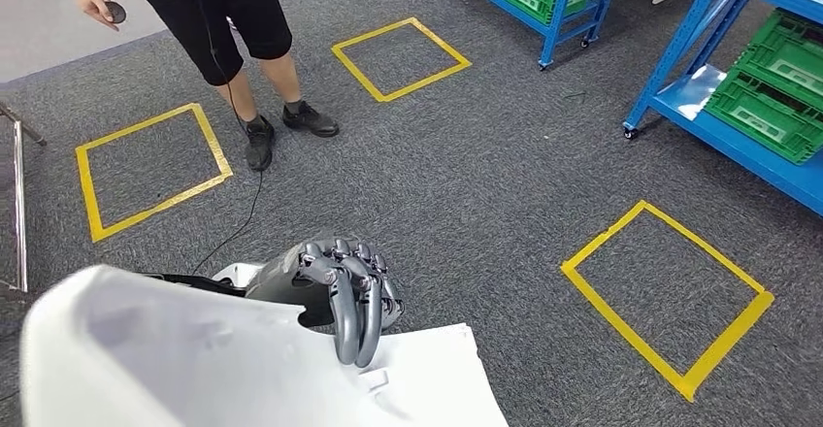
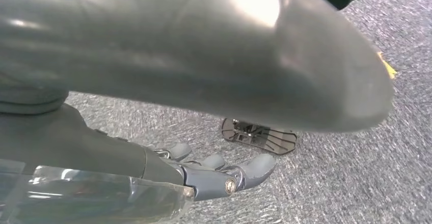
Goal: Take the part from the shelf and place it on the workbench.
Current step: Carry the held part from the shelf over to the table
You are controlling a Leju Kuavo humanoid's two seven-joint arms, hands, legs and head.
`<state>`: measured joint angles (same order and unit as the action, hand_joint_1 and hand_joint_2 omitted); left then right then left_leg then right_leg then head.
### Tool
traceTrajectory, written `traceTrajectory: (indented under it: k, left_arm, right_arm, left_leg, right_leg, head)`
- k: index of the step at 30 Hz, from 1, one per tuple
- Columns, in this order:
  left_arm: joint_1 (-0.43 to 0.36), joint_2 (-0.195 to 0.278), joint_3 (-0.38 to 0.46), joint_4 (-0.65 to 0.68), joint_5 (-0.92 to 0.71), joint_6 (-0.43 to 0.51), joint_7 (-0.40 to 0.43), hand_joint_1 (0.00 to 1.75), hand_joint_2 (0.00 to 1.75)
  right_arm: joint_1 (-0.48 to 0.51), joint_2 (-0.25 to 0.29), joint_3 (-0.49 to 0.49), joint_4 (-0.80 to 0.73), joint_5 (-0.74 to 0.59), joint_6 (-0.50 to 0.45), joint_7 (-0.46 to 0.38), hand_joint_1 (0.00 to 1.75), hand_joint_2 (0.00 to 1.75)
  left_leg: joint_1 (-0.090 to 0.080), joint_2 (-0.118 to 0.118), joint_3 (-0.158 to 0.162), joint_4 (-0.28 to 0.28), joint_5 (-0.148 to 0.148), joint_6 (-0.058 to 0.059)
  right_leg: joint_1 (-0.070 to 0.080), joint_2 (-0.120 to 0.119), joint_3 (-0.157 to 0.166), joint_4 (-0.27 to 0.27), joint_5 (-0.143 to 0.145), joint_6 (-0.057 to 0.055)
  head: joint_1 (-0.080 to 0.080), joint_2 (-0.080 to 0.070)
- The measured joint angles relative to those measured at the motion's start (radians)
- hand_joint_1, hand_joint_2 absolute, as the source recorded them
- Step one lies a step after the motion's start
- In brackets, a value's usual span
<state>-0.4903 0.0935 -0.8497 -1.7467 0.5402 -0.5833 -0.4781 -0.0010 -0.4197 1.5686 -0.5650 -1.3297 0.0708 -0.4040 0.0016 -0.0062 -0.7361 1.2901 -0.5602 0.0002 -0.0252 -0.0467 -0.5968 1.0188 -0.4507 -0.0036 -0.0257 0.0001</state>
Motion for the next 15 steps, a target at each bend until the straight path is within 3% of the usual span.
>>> traceTrajectory:
  k: [1,3,5,6,8,10,12,14,15]
  left_arm:
    - [0.000,0.000,0.000,0.000,0.000,0.000,0.000,1.71,1.75]
    - [-0.002,0.000,0.001,0.001,0.001,0.000,0.000,1.71,1.75]
    - [-0.005,0.000,0.001,0.001,0.002,0.000,0.000,1.71,1.75]
    - [-0.006,0.000,0.002,0.001,0.002,0.000,0.000,1.71,1.75]
    - [-0.007,0.000,0.002,0.000,0.002,0.000,0.001,1.71,1.75]
    - [-0.010,-0.002,0.002,0.000,0.002,0.000,0.001,1.71,1.75]
    - [-0.011,-0.004,0.000,0.001,0.002,0.000,0.002,1.71,1.75]
    - [-0.008,-0.006,-0.004,0.002,0.001,0.000,0.002,1.71,1.75]
    - [-0.006,-0.006,-0.007,0.003,0.001,0.000,0.002,1.71,1.75]
  right_arm:
    - [0.000,0.000,0.000,0.000,0.002,0.000,0.000,0.00,0.00]
    - [0.000,0.002,0.000,0.000,0.005,0.002,0.000,0.00,0.00]
    - [0.000,0.002,0.000,0.000,0.007,0.003,-0.001,0.00,0.00]
    - [-0.001,0.002,0.000,0.000,0.008,0.003,-0.001,0.00,0.00]
    - [-0.002,0.003,0.000,0.000,0.008,0.003,-0.002,0.00,0.00]
    - [-0.003,0.004,0.000,0.000,0.009,0.003,-0.002,0.00,0.00]
    - [0.001,0.005,0.000,0.000,0.009,0.003,-0.002,0.00,0.00]
    - [0.004,0.005,0.000,0.000,0.009,0.003,-0.002,0.00,0.00]
    - [0.005,0.005,0.001,0.000,0.009,0.003,-0.002,0.00,0.00]
  left_leg:
    - [-0.001,0.008,0.022,-0.050,0.031,0.004]
    - [-0.009,0.051,0.095,-0.191,0.091,0.019]
    - [-0.020,0.084,0.133,-0.267,0.108,0.031]
    - [-0.024,0.083,0.135,-0.274,0.106,0.033]
    - [-0.024,0.053,0.141,-0.287,0.115,0.039]
    - [-0.017,0.026,0.156,-0.306,0.130,0.049]
    - [-0.013,-0.001,0.162,-0.314,0.138,0.055]
    - [-0.013,-0.033,0.161,-0.313,0.139,0.055]
    - [-0.012,-0.049,0.161,-0.312,0.138,0.055]
  right_leg:
    - [0.002,-0.009,0.003,0.000,-0.002,0.000]
    - [0.008,-0.025,0.011,0.000,-0.007,0.003]
    - [0.011,-0.044,0.017,-0.001,-0.012,0.011]
    - [0.011,-0.054,0.020,-0.002,-0.015,0.016]
    - [0.009,-0.066,0.026,-0.004,-0.019,0.025]
    - [0.006,-0.025,0.009,0.040,-0.044,0.026]
    - [0.004,0.028,-0.051,0.164,-0.098,0.019]
    - [0.002,0.041,-0.110,0.274,-0.131,0.022]
    - [-0.001,0.043,-0.117,0.277,-0.123,0.031]
  head:
    - [0.000,0.000]
    - [0.001,0.000]
    - [0.002,0.000]
    - [0.003,0.000]
    - [0.003,0.000]
    - [0.004,0.000]
    - [0.007,0.000]
    - [0.010,0.000]
    - [0.010,0.000]
